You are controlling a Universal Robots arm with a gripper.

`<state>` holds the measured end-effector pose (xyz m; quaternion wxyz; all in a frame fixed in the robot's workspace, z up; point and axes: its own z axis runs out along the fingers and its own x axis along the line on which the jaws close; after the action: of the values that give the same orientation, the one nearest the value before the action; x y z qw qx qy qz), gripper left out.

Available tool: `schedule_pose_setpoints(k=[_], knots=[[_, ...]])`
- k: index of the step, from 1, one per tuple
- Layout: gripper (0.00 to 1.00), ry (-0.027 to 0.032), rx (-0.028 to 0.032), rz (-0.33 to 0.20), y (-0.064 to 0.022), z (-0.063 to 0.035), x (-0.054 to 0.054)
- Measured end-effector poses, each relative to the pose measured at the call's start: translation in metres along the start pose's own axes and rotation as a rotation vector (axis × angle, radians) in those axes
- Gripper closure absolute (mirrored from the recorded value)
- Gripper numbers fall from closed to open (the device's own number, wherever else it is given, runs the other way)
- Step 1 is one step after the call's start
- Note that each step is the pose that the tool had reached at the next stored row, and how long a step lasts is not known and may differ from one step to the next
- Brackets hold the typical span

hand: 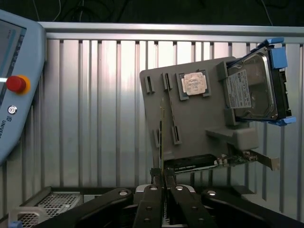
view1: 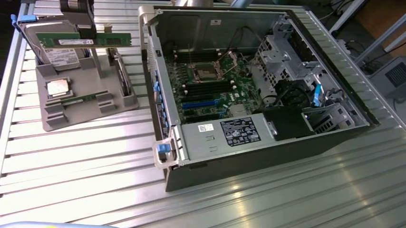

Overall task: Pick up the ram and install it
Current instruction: 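Pick up the ram and move it above insertion slot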

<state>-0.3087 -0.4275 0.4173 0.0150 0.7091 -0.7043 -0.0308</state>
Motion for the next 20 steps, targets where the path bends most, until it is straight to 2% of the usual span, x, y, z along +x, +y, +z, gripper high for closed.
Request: schedule_pose_setpoints(k=[17,20], knots=[[0.87,0.0000,-0.0117,0.000,-0.0218,-0.0015,0.000],[0.87,0.0000,-0.0159,0.000,-0.0279,-0.0019,0.000]])
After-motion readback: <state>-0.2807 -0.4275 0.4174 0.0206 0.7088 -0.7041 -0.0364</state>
